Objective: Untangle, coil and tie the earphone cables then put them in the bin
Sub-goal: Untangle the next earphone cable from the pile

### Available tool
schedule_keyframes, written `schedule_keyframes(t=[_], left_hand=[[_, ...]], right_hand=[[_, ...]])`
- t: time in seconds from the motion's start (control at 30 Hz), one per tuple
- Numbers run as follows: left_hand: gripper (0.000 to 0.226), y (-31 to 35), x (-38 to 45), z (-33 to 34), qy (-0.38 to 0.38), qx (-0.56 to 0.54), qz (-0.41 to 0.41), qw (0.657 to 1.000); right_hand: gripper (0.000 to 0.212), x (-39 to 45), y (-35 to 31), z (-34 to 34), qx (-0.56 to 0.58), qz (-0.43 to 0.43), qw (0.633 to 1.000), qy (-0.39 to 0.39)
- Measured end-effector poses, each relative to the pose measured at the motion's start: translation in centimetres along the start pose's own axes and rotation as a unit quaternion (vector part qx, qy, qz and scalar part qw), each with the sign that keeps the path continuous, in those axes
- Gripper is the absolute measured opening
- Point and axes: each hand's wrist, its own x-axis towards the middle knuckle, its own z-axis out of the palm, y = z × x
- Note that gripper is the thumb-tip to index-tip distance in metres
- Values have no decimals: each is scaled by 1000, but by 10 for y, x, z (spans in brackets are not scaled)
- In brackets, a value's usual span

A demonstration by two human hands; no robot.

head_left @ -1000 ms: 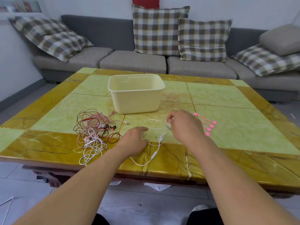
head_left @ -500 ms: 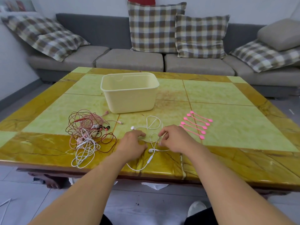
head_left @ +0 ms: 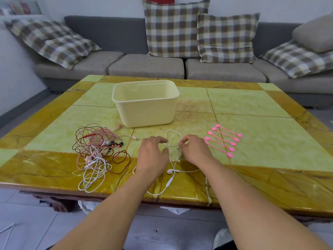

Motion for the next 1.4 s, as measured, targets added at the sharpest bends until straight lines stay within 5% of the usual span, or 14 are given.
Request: schedule_keyframes(t=[0.1, 0.2, 0.33, 0.43, 0.57, 0.6, 0.7, 0.8, 1.0, 1.17, 1.4], left_hand=[[14, -1, 2, -9, -39, -94, -56, 993], [40, 2, 4, -19, -69, -213, -120, 967], [48, 1, 8, -28, -130, -358, -151, 912], [24, 2, 4, -32, -136, -401, -126, 897], [27, 12, 0, -47, -164, -474, -120, 857], [27, 16, -2, -51, -190, -488, -118, 843], [25, 24, -6, -61, -280, -540, -118, 785], [23, 26, -8, -69, -324, -594, -127, 725], [30, 22, -2, -68, -217, -696, -188, 658], [26, 22, 8, -68, -106, -733, -210, 638], [46, 25, 13, -57, -32, -733, -165, 660]], right_hand=[[14, 2, -6, -12, -3, -28, 999, 41], [11, -10, -16, -32, 58, -130, 988, 66], [12, -40, -26, -45, 11, -237, 971, -23], [19, -55, -25, -44, 5, -227, 973, -38], [8, -52, -20, -56, 110, -185, 973, 82], [19, -50, -20, -59, 128, -184, 971, 83], [35, -49, -20, -57, 118, -203, 971, -49], [14, -48, -22, -47, 138, -216, 961, -100], [18, -49, -35, -36, 287, -147, 937, -132], [18, -47, -31, -29, 226, -105, 952, -178], [17, -56, -26, -19, -4, -197, 966, -168]])
